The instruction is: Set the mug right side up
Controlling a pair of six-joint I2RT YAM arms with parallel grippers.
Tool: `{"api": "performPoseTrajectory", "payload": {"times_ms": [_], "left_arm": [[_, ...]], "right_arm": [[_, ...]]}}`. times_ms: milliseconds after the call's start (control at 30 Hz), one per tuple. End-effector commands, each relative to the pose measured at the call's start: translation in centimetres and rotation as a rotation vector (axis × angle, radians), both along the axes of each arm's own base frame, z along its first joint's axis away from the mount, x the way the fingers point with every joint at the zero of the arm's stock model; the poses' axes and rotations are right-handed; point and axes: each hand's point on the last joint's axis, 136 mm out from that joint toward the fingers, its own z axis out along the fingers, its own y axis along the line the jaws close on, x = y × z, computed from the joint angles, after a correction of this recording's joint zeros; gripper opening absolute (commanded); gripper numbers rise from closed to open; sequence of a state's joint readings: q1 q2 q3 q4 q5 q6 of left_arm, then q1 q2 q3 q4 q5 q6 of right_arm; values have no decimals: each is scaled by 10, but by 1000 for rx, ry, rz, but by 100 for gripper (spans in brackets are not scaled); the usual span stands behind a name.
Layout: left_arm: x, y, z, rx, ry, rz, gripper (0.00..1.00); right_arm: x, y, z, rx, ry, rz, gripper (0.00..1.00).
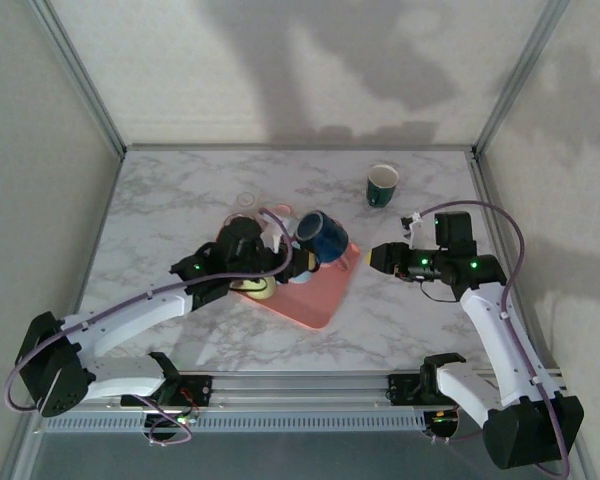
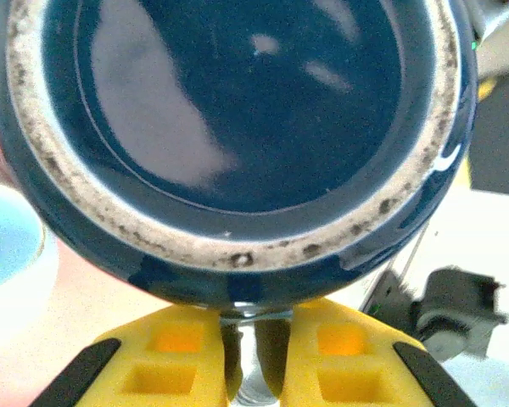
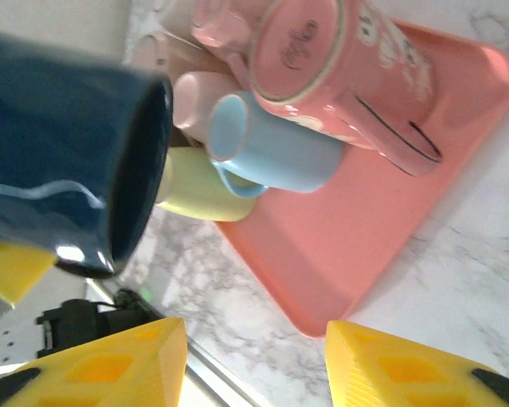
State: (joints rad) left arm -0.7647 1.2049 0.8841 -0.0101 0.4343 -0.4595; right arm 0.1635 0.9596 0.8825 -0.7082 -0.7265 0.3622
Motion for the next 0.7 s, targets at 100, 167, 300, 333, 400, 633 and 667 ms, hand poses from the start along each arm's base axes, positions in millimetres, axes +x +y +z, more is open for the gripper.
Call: {"api": "performPoseTrajectory", "payload": {"times_ms": [100, 167, 300, 333, 400, 633, 667], "left_arm": [[9, 6, 102, -334, -146, -44, 0], [13, 10, 115, -392, -161, -38, 0], [17, 14, 134, -477, -175, -39, 0], [18, 15, 139, -498, -179, -41, 0], [19, 16, 146, -535, -185, -44, 0], [23, 19, 166, -648, -184, -45, 0], [24, 19, 168, -661, -181, -45, 0]], "right_arm": [[2, 19, 46, 193, -102, 76, 48], [4, 23, 53, 244, -114, 91, 48], [7, 29, 67, 326, -143, 113, 50], [8, 30, 71, 345, -153, 116, 51], [9, 32, 79, 380, -169, 125, 52], [17, 49, 102, 481, -242, 157, 55], [17, 54, 106, 491, -249, 170, 54]]}}
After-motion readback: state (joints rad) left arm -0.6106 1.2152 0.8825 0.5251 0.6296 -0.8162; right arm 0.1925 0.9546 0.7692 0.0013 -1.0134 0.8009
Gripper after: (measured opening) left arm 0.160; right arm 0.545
